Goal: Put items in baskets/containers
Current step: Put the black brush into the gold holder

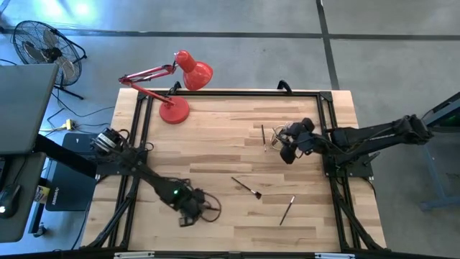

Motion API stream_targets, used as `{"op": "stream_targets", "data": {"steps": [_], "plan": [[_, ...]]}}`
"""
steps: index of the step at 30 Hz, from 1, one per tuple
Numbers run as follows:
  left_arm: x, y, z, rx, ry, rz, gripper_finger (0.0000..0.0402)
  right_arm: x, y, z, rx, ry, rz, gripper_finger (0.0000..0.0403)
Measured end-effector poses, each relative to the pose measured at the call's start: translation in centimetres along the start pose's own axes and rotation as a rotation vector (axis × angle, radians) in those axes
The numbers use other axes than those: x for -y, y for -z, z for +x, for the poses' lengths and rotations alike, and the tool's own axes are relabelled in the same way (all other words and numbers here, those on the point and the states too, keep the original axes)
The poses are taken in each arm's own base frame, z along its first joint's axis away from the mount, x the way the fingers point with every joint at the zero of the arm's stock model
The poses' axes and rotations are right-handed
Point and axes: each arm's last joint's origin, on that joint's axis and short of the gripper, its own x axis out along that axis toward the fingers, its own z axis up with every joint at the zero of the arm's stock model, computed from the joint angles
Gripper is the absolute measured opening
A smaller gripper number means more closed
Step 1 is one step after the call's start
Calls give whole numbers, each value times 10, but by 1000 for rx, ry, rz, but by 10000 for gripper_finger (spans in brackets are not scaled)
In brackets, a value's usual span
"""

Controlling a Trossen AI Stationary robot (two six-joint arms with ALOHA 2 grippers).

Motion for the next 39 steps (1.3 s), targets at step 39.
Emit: {"op": "stream_targets", "data": {"steps": [39], "plan": [[-139,-133,-22,425,413,-472,1,-158,92,51,287,368,-1330,45]]}}
